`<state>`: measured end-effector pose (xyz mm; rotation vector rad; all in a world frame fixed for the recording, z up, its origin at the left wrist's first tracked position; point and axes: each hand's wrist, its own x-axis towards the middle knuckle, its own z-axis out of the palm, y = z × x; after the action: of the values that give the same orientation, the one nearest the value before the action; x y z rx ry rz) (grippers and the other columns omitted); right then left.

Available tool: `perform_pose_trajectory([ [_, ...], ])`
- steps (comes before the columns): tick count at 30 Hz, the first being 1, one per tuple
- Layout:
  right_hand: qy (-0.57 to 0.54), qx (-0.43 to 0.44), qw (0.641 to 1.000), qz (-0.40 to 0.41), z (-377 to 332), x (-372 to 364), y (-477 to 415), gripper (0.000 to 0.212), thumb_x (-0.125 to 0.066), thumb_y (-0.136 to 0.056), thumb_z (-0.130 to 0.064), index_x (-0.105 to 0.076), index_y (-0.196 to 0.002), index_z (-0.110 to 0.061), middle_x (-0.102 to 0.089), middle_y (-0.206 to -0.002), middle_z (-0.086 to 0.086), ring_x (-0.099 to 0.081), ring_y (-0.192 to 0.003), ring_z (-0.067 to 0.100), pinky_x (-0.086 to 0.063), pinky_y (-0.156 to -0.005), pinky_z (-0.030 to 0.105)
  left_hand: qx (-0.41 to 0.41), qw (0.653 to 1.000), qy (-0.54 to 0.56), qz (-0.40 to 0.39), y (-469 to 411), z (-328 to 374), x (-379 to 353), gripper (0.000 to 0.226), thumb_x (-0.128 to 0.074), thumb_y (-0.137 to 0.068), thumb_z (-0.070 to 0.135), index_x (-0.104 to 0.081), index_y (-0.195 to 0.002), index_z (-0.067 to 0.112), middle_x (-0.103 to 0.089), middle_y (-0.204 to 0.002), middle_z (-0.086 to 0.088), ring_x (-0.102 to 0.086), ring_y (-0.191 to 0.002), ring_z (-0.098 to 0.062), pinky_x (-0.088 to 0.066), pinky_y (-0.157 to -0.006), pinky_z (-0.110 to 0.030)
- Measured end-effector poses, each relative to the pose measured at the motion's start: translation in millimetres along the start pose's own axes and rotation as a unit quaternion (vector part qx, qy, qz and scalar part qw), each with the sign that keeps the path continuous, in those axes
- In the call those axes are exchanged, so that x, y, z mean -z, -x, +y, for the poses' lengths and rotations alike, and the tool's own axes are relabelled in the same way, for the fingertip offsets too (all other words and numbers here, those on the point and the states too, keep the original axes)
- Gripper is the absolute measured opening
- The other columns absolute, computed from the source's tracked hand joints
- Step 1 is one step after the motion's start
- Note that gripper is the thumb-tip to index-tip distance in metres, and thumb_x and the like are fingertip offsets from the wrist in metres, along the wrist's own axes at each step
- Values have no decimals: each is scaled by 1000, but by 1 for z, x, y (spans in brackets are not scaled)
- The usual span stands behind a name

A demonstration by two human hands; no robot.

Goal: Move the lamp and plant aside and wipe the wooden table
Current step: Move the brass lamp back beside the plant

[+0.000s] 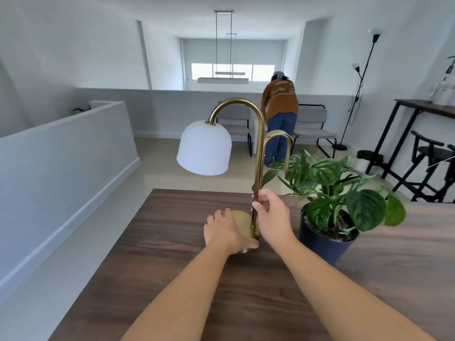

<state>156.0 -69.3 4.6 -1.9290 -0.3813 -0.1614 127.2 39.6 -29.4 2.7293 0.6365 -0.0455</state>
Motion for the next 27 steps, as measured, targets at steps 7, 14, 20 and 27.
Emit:
perform_pose_trajectory([
  [7,14,-8,1000,12,20,26,11,7,-55,-92,-8,-58,-95,-13,-60,-91,-5,-57,-86,17,-44,-79,28,-1,1000,11,2,16,26,-23,127,-69,-46,71,-15,-147,16,-31,-150,-9,-29,-135,-32,-31,-108,-41],
  [14,5,-38,999,29,26,26,15,10,-54,-93,-9,-60,-101,-12,-62,-97,-1,-55,-89,16,-38,-79,24,-2,1000,20,-1,19,29,-32,127,-67,-47,76,-15,-147,17,-30,-150,-8,-28,-136,-32,-31,-109,-42],
  [20,14,-43,998,42,28,22,17,13,-51,-95,-11,-59,-104,-11,-62,-100,1,-53,-91,16,-35,-77,22,-23,999,36,-13,16,22,-29,127,-71,-47,74,-16,-147,17,-32,-148,-8,-28,-136,-31,-32,-109,-44],
  [27,13,-68,997,26,22,27,21,22,-49,-96,-10,-61,-114,-13,-65,-107,3,-57,-100,18,-39,-82,24,-42,995,74,-52,18,16,-21,125,-75,-51,66,-13,-149,20,-23,-155,-4,-26,-140,-26,-30,-112,-47],
])
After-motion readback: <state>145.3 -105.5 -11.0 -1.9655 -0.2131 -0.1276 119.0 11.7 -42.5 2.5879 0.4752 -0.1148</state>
